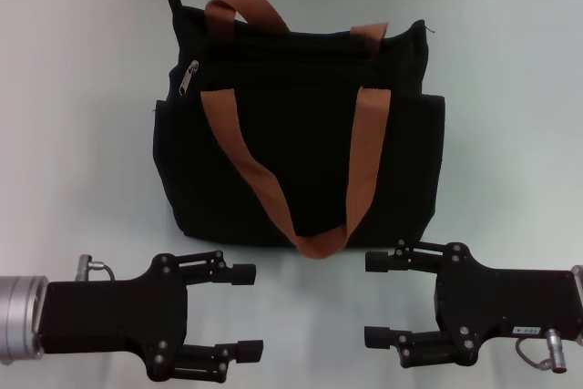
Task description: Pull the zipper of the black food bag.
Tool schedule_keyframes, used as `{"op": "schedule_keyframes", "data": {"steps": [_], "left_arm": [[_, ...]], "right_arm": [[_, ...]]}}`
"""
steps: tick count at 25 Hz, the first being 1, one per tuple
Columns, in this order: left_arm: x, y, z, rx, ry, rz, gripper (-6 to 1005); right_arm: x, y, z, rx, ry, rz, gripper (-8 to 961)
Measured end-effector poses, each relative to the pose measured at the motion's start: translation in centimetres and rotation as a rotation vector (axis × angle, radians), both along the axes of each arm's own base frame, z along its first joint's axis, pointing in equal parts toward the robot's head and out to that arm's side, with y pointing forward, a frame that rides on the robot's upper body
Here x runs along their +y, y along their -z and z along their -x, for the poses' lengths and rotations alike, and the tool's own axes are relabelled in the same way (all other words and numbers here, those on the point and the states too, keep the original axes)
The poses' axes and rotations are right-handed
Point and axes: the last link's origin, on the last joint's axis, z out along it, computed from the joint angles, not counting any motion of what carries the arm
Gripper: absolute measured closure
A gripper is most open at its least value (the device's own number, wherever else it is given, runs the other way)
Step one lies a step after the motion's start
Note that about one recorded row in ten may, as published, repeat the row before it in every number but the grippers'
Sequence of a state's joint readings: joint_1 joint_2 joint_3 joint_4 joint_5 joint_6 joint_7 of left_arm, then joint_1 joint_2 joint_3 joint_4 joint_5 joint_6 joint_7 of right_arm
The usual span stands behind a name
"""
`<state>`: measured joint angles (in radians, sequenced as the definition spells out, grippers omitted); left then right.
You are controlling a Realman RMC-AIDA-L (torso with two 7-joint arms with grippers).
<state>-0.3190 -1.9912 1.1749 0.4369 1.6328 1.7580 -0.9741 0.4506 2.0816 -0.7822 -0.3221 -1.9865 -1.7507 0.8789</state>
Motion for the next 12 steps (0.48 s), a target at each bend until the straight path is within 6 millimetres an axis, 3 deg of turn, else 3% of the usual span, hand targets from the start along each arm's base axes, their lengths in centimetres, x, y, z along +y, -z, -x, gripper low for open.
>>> {"op": "schedule_keyframes", "data": {"steps": [11,12], "left_arm": [[0.0,-0.8,-1.8,-0.140,0.085,-0.086,198],[0.5,-1.9,-2.9,-0.242,0.141,-0.227,198]], "right_arm": [[0.1,0.0,-0.1,-0.004,0.011,-0.006,149],[0.2,0.0,-0.1,-0.004,0.013,-0.008,149]]}}
